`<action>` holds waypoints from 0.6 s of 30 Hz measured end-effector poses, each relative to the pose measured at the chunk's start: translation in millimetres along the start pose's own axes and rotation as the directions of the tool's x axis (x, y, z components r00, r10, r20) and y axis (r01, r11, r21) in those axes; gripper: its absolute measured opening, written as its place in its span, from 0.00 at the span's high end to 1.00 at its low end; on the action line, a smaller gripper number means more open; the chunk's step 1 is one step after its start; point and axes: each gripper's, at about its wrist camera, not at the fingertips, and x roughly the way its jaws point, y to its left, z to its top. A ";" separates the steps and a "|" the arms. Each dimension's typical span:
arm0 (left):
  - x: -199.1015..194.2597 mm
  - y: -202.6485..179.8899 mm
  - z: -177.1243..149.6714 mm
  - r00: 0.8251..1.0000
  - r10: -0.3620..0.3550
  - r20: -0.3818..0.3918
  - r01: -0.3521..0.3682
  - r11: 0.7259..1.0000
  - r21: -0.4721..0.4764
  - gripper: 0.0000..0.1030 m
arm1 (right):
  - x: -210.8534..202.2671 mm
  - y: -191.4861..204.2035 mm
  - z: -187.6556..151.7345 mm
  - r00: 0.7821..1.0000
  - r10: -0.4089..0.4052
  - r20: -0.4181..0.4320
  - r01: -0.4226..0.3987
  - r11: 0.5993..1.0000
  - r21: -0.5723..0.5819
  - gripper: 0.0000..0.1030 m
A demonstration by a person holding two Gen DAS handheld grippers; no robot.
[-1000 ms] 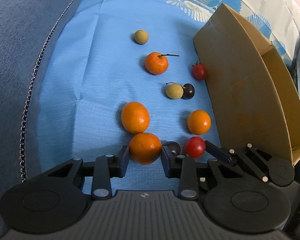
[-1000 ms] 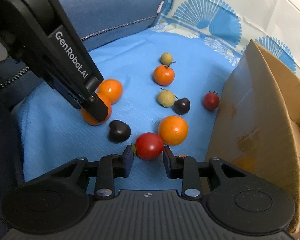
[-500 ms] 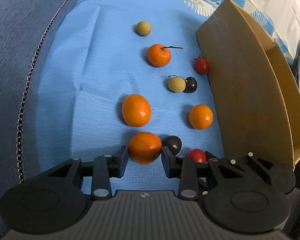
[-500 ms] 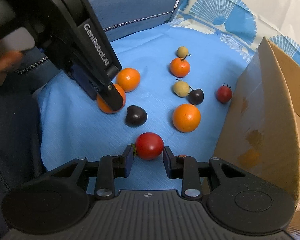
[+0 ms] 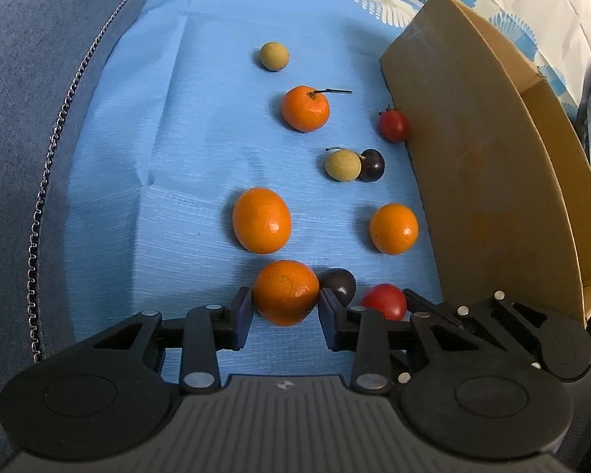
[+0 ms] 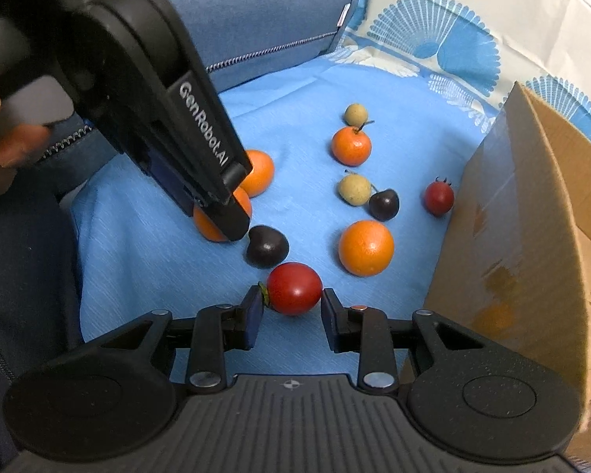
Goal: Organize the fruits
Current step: 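Grasp a mandarin with the left tool while the right tool grasps a red tomato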
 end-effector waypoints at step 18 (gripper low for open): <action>-44.7 -14.0 -12.6 0.982 -0.008 0.189 -0.001 0.999 0.050 0.62 | -70.7 -8.0 5.1 0.973 -0.056 0.224 0.052 0.998 0.025 0.68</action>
